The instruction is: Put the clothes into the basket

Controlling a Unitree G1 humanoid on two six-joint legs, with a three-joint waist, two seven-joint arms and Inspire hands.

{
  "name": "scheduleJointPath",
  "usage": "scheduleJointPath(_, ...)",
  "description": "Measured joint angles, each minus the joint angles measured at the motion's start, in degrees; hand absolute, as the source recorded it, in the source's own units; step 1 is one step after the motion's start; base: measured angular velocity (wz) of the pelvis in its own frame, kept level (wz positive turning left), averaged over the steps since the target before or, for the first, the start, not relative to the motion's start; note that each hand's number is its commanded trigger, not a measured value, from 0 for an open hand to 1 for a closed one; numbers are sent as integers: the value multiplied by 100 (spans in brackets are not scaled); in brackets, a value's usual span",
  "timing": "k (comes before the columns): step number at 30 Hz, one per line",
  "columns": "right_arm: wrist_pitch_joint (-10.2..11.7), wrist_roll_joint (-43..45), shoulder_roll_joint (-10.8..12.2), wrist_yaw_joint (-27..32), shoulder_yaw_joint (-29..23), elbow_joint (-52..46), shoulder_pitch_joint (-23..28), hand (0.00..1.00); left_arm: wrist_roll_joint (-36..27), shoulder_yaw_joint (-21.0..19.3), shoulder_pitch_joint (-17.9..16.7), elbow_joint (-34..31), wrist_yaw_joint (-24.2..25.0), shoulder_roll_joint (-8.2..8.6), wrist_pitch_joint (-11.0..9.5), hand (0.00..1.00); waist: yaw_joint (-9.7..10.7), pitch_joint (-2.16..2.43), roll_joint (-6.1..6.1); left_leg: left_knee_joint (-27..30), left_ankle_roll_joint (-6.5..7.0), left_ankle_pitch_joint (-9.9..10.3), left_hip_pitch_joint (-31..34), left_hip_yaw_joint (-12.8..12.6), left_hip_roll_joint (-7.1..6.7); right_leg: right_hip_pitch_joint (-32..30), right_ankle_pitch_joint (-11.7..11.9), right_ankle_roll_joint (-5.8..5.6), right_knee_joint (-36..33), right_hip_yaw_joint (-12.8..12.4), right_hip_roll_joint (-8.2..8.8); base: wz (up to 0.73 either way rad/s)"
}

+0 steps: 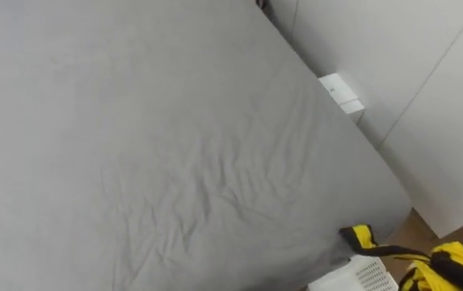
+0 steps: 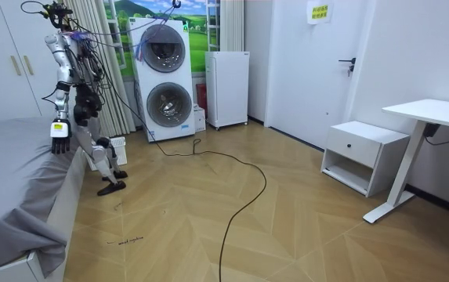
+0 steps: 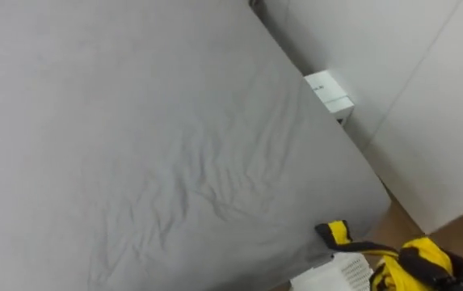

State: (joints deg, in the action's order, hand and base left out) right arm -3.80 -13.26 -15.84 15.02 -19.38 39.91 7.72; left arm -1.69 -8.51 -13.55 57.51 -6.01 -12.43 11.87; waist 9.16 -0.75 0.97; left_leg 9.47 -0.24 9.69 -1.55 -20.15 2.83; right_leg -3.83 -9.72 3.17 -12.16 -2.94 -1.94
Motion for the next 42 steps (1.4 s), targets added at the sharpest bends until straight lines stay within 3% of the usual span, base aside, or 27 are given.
scheduleJointPath(6, 23, 10, -114, 109, 0, 12, -247, 100, 12, 342, 105, -3, -48, 6, 1, 0, 95, -20, 269, 9, 20, 10, 352, -122, -20, -535, 90, -33, -175, -195, -39, -22)
scheduleJointPath(11, 153, -8, -282, 275, 5, 257, -779, 100, -5, 579, 86, 32, -79, 25, 1, 0, 180, -5, 536, 22, 77, 42, 711, -413, 9, -1107, 145, -68, -416, -476, -93, -31)
scheduleJointPath(15, 184, -6, -281, 431, 34, 289, -949, 100, -81, 718, 153, 28, -254, 25, -16, 0, 165, -5, 609, 139, 84, 37, 1058, -476, -18, -1490, 144, -65, -623, -504, -80, -12)
scheduleJointPath(20, 428, 13, -283, 744, 70, 932, -1415, 100, -449, 1113, 285, 229, -487, 33, -244, 0, 132, -16, 715, 192, 103, 24, 1314, -481, -22, -1778, 148, -53, -690, -545, -99, -2)
scheduleJointPath(24, 473, -8, -280, 776, 71, 1196, -1584, 100, -541, 1209, 436, 423, -613, 80, -323, 0, 102, -10, 772, 192, 105, 22, 1420, -492, -46, -1969, 135, -51, -798, -637, -113, -12)
scheduleJointPath(25, 483, -22, -279, 779, 72, 1221, -1588, 85, -566, 1227, 472, 457, -637, 90, -323, 0, 97, -8, 774, 192, 104, 22, 1422, -491, -50, -1989, 134, -50, -819, -646, -114, -15)
scheduleJointPath(27, 560, -66, -281, 826, 69, 1413, -1617, 5, -568, 1324, 589, 618, -725, 109, -325, 0, 99, -8, 775, 193, 104, 21, 1439, -485, -54, -2030, 133, -49, -867, -648, -113, -3)
scheduleJointPath(28, 575, -149, -281, 829, 70, 1566, -1663, 0, -569, 1332, 673, 718, -741, 110, -328, 0, 99, -8, 774, 193, 104, 21, 1470, -491, -51, -2057, 132, -47, -863, -651, -116, 0)
scheduleJointPath(42, 759, -420, -280, 870, 67, 1977, -1900, 0, -569, 1550, 915, 958, -955, 158, -384, 0, -16, -21, 794, 228, 110, 17, 1743, -600, -54, -2423, 135, -47, -968, -788, -148, -4)
